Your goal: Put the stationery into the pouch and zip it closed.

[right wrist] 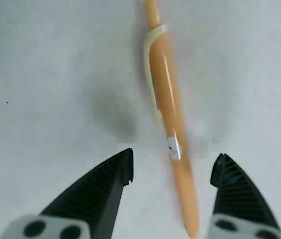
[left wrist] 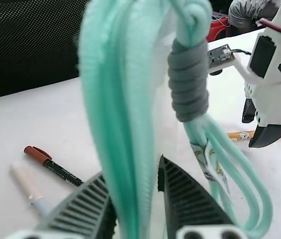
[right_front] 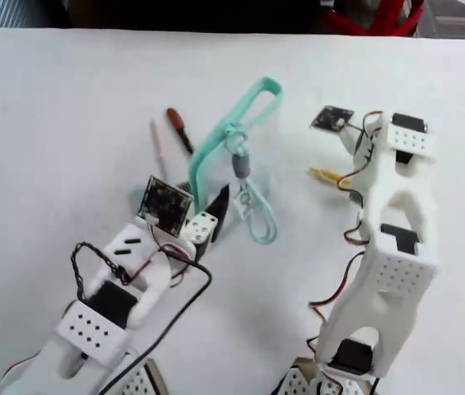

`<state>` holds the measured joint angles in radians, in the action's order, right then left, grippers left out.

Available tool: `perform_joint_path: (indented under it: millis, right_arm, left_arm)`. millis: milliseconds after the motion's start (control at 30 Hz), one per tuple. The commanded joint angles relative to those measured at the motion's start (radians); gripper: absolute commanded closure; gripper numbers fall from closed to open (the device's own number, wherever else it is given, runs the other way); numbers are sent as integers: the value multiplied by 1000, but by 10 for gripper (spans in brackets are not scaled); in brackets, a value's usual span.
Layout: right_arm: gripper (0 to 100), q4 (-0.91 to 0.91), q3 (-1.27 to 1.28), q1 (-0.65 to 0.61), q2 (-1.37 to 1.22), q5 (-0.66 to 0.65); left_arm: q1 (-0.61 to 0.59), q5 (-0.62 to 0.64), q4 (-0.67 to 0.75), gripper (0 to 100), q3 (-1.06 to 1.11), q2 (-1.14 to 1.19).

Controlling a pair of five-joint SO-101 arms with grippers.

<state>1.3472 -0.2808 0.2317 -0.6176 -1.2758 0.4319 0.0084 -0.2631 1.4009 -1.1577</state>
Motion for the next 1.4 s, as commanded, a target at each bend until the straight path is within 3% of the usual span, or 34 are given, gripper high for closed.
perform_joint_path:
  millis: [0,167,333,567,800,1133,1367]
  right_arm:
    - [800,-33,-21,12,-18,-28]
    - [814,-76,-20,10,-58,-25]
    - [978,-124,-20,10,-64,-18]
    - [980,-122,-20,56,25,0]
    - [980,-48,26,113,387,147]
    - [979,4,384,105,967,146]
    - [979,-205,790,105,1395,150]
  left_arm:
    - [-8,9,29,887,-6,1]
    - [-8,9,29,886,-6,1]
    - [-8,9,31,886,-6,1]
    - [-4,9,31,885,-5,4]
    - [-2,9,28,885,-5,1]
    - [-8,9,25,886,-3,2]
    - [-8,9,25,887,-3,2]
